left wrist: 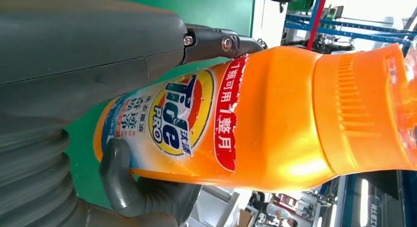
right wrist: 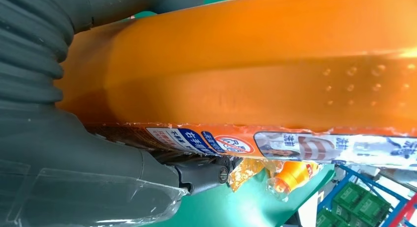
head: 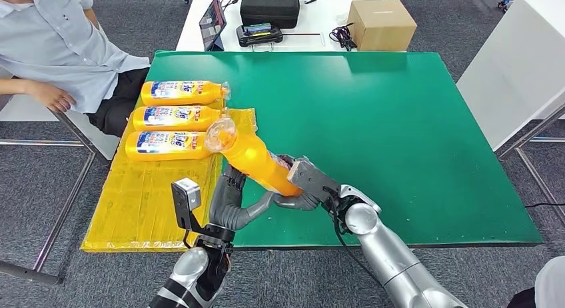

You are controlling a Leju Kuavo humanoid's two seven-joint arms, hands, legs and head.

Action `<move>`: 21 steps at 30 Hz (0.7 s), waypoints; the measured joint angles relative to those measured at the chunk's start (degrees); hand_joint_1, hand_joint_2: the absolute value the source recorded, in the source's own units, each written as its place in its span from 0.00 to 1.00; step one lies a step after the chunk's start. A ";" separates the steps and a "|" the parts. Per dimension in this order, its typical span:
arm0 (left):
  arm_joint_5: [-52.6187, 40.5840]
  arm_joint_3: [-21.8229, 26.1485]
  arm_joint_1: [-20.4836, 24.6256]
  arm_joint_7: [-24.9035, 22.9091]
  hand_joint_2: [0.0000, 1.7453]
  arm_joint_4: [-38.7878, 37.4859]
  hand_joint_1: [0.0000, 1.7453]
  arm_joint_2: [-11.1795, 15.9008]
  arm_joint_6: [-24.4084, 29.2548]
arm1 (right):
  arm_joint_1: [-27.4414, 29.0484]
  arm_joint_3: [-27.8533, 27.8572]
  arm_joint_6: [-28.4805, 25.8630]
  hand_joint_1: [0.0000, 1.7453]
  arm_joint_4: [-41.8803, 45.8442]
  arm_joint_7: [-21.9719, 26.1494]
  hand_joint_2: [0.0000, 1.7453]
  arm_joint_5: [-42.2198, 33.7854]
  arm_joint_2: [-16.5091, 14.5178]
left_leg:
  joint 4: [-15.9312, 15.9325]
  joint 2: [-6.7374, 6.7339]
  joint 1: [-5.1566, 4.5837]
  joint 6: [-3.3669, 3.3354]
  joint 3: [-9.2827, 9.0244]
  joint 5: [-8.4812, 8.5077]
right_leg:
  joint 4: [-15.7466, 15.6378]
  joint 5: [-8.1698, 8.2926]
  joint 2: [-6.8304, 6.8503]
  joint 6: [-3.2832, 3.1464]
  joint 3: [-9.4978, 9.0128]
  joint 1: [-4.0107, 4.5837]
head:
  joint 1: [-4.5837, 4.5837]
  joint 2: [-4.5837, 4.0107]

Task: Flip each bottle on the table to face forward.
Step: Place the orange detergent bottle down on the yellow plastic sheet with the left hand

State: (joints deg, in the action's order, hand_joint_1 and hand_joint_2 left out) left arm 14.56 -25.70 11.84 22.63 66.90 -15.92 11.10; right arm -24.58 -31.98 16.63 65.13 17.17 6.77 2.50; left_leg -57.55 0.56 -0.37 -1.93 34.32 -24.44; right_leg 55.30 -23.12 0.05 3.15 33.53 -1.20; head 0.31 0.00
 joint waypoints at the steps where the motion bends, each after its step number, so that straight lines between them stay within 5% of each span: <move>1: -0.33 0.00 0.09 0.19 1.00 -0.06 0.00 -0.01 0.55 | -0.13 -0.10 0.11 1.00 -0.20 0.01 1.00 -0.06 0.01 | 0.00 0.00 0.00 0.00 0.00 0.00 | 0.00 0.00 0.00 0.00 0.00 0.00 | 0.00 0.00; 7: -1.15 0.10 0.87 0.76 1.00 -0.28 0.00 -0.21 2.67 | -0.79 -1.56 0.33 1.00 -1.44 0.16 1.00 -0.28 0.04 | 0.00 -0.01 0.00 0.00 0.00 0.00 | 0.00 0.00 -0.01 0.00 0.00 0.00 | 0.00 0.00; 19: 4.62 0.25 2.18 -1.44 1.00 -2.15 0.01 -0.80 -1.20 | -2.24 -5.57 0.84 1.00 -3.61 0.62 1.00 -1.26 -0.64 | 0.00 -0.01 0.00 0.00 0.02 0.00 | 0.00 0.00 0.00 0.00 0.01 0.00 | -0.01 0.00; 21: 5.08 0.28 2.42 -1.44 1.00 -2.57 0.39 -0.95 -1.35 | -2.41 -6.16 0.70 1.00 -3.94 0.61 1.00 -1.28 -0.94 | 0.00 0.00 0.00 0.00 0.02 0.00 | 0.00 0.00 0.00 0.00 0.01 0.00 | 0.00 0.00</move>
State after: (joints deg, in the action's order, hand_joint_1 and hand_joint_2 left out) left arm 19.64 -25.43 14.26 21.19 64.33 -16.86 9.75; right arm -26.99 -38.13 17.33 61.19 17.78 5.49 1.55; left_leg -57.55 0.55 -0.36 -1.93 34.34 -24.44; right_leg 55.30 -23.11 0.05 3.15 33.54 -1.20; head 0.31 0.00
